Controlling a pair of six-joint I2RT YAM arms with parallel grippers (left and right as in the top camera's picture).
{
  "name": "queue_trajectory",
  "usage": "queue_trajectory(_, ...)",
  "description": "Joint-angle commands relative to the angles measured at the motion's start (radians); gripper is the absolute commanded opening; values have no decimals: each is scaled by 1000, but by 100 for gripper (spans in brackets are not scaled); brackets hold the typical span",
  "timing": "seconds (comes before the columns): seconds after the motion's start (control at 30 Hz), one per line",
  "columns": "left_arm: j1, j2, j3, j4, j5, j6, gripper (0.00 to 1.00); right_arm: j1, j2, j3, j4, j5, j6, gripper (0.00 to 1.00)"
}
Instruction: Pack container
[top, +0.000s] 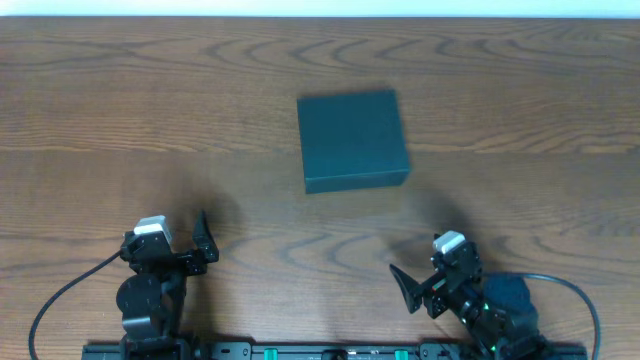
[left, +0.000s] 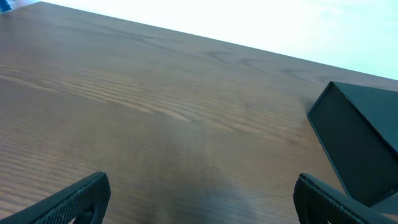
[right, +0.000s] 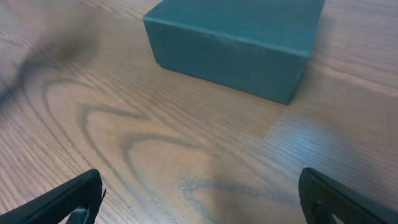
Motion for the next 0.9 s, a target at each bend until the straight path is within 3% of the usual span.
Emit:
queue_trajectory(0.0, 0, -8, -25, -4, -10, 11, 95, 8, -72, -37, 6, 9, -15, 99)
queue_trajectory(0.87, 0, -8, -25, -4, -10, 11, 95, 10, -68, -49, 6, 10, 14, 99)
